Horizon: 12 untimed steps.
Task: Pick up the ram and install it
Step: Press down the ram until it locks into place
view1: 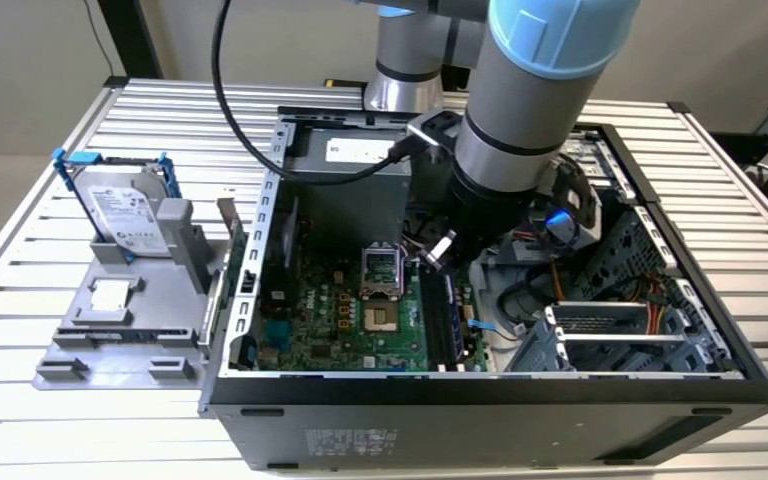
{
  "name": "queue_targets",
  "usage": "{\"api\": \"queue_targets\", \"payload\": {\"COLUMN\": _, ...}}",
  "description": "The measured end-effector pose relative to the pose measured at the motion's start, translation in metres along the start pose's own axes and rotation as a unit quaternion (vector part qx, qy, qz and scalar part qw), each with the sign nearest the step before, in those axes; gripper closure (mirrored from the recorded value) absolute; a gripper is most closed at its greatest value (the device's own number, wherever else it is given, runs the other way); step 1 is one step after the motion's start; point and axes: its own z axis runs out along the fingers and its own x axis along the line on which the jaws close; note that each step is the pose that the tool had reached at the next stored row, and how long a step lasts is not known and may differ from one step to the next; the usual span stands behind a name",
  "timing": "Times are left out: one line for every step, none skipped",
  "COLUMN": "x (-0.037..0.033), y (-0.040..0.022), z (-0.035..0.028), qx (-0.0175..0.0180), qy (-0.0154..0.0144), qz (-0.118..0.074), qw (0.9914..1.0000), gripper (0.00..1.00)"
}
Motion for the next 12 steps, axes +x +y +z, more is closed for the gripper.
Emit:
{"api": "queue_targets", "payload": {"x": 0.0, "y": 0.0, "z": 0.0, "qx": 0.0015, "qy": 0.001, "qz": -0.007, "qw": 0.99997, "gripper": 1.0}}
{"api": "queue_targets", "payload": {"x": 0.0, "y": 0.0, "z": 0.0, "qx": 0.0038, "qy": 0.0026, "qz": -0.014, "qw": 0.9999, "gripper": 1.0}}
{"api": "queue_targets", "payload": {"x": 0.0, "y": 0.0, "z": 0.0, "qx": 0.0066, "qy": 0.0047, "qz": -0.02, "qw": 0.99977, "gripper": 1.0}}
{"api": "queue_targets", "payload": {"x": 0.0, "y": 0.0, "z": 0.0, "qx": 0.0091, "qy": 0.0069, "qz": -0.026, "qw": 0.9996, "gripper": 1.0}}
{"api": "queue_targets", "payload": {"x": 0.0, "y": 0.0, "z": 0.0, "qx": 0.0112, "qy": 0.0089, "qz": -0.032, "qw": 0.99938, "gripper": 1.0}}
{"api": "queue_targets", "payload": {"x": 0.0, "y": 0.0, "z": 0.0001, "qx": 0.0119, "qy": 0.0101, "qz": -0.04, "qw": 0.99908, "gripper": 1.0}}
{"api": "queue_targets", "payload": {"x": 0.0001, "y": 0.0, "z": 0.0001, "qx": 0.0119, "qy": 0.0109, "qz": -0.048, "qw": 0.99873, "gripper": 1.0}}
{"api": "queue_targets", "payload": {"x": 0.0001, "y": 0.0, "z": 0.0, "qx": 0.0115, "qy": 0.0117, "qz": -0.057, "qw": 0.99822, "gripper": 1.0}}
{"api": "queue_targets", "payload": {"x": 0.0001, "y": 0.0, "z": 0.0, "qx": 0.0109, "qy": 0.0123, "qz": -0.066, "qw": 0.99771, "gripper": 1.0}}
{"api": "queue_targets", "payload": {"x": 0.0, "y": 0.0, "z": 0.0, "qx": 0.0102, "qy": 0.0129, "qz": -0.075, "qw": 0.99707, "gripper": 1.0}}
{"api": "queue_targets", "payload": {"x": 0.0, "y": 0.0, "z": 0.0, "qx": 0.0095, "qy": 0.0134, "qz": -0.084, "qw": 0.99636, "gripper": 1.0}}
{"api": "queue_targets", "payload": {"x": 0.0, "y": 0.0, "z": 0.0, "qx": 0.0088, "qy": 0.0139, "qz": -0.093, "qw": 0.99549, "gripper": 1.0}}
